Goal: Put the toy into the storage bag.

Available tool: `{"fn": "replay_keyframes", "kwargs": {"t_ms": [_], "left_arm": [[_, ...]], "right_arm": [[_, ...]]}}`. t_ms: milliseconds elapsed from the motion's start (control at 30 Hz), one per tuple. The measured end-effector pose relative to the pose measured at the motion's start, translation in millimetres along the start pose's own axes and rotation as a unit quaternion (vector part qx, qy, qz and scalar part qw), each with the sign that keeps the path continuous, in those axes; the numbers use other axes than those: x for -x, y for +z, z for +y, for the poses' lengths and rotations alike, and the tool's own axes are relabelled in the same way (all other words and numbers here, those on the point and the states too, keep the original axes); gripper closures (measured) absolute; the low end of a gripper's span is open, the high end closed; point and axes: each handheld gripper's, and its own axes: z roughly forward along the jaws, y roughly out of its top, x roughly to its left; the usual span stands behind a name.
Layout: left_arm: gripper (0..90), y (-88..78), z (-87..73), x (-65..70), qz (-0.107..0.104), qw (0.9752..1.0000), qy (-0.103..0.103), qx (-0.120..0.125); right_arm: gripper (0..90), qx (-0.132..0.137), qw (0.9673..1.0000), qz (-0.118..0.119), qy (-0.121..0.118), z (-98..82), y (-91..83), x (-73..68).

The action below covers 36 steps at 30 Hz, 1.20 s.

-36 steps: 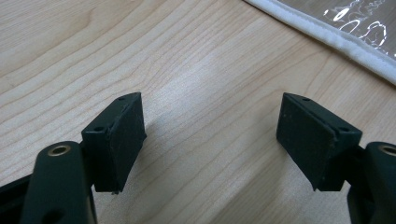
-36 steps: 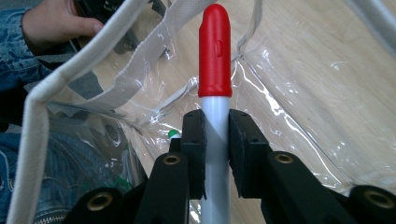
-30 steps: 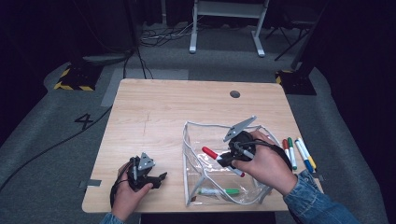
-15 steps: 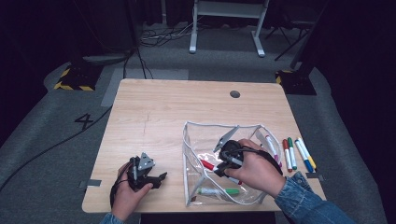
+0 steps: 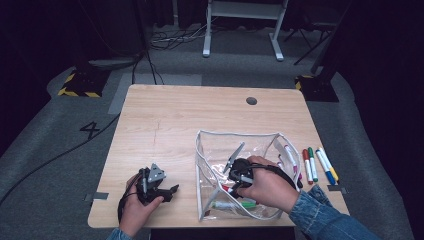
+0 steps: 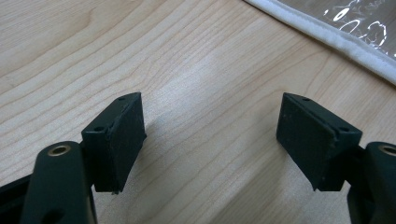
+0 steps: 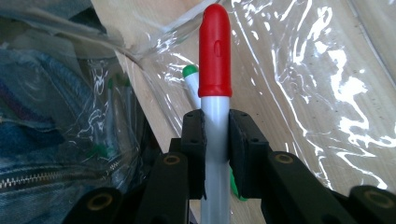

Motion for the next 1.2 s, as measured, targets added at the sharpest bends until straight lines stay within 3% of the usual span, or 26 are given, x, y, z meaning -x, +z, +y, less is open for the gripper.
{"fn": "replay_keyframes", "kwargs": {"t_ms": [367, 600, 767, 1000, 1200], "left_arm": [[23.9, 0.0, 0.0, 0.0, 0.0, 1.0, 0.0, 0.0], [23.9, -0.1, 0.1, -0.1, -0.001, 1.0, 0.0, -0.001], [23.9, 0.0, 0.0, -0.1, 0.0, 1.0, 0.0, 0.0], [23.8, 0.0, 0.0, 0.0, 0.0, 1.0, 0.0, 0.0], [23.8, 0.0, 0.0, 0.0, 0.0, 1.0, 0.0, 0.0]], "right_arm": [[77.1, -0.05, 0.9983, 0.013, -0.025, 4.8, 16.9, 0.4], [77.1, -0.073, 0.9954, 0.026, -0.056, 5.7, 23.5, -2.3], [76.9, -0.085, 0.9944, 0.025, -0.058, 4.9, 25.5, -1.6], [64.4, -0.034, 0.9982, 0.011, -0.049, 5.1, 14.8, -0.2], [61.4, 0.037, 0.9989, -0.015, -0.024, 4.4, -14.8, 0.6]]}}
